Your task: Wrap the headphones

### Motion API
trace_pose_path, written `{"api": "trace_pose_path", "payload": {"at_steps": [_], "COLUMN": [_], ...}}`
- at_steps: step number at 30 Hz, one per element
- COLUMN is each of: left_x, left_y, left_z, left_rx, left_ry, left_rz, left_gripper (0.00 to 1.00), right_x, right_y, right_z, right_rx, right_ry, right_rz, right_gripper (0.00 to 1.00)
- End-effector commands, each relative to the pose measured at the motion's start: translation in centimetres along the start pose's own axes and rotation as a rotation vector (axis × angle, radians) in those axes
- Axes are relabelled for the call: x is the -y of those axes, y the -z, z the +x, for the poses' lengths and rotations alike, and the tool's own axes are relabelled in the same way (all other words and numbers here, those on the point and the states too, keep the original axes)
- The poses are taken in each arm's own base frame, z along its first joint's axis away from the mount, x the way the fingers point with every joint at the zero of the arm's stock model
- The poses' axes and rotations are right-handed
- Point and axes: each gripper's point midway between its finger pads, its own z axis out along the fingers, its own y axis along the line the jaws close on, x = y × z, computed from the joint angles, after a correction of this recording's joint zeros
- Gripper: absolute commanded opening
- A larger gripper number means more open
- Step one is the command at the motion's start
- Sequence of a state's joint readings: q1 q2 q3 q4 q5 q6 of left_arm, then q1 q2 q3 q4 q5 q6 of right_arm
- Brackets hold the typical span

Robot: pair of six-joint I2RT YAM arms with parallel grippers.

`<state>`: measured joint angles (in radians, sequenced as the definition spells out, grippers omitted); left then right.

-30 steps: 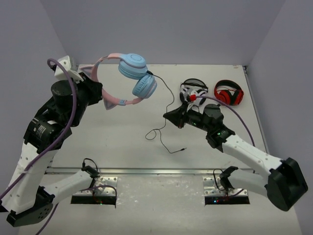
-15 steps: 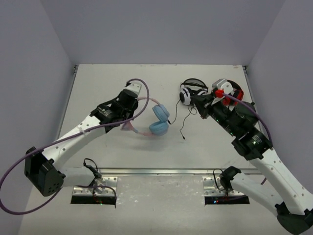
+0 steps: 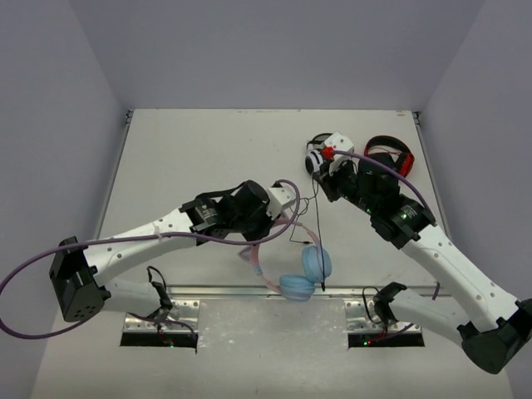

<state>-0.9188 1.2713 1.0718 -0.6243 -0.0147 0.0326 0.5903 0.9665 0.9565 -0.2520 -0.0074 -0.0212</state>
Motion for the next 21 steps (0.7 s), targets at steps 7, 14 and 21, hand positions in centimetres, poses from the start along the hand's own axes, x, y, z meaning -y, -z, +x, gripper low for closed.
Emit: {"api": "trace_pose_path", "payload": {"at_steps": [7, 14, 21], "left_x": [6.5, 0.7, -0.6], "left_y": [0.3, 0.4, 2.1], "left_z": [-3.0, -6.5, -9.8], "left_rx": [0.053, 0.164, 0.252], "left_ry": [-0.084, 0.034, 0.137], "left_rz": [0.197, -0.179, -0.275], "left_gripper": [0.00, 0.00, 0.00], "right_x": [2.1, -0.2, -1.0], "right_y": [-1.4, -1.0, -0.6], "right_z": [-1.8, -1.1, 0.4], "right_rx": [0.017, -0.010, -0.069], "right_ry": [-0.142, -0.251, -0.353], "right_rz": [0.135, 0.043, 0.056], "right_gripper": [0.01, 0.01, 0.01]}}
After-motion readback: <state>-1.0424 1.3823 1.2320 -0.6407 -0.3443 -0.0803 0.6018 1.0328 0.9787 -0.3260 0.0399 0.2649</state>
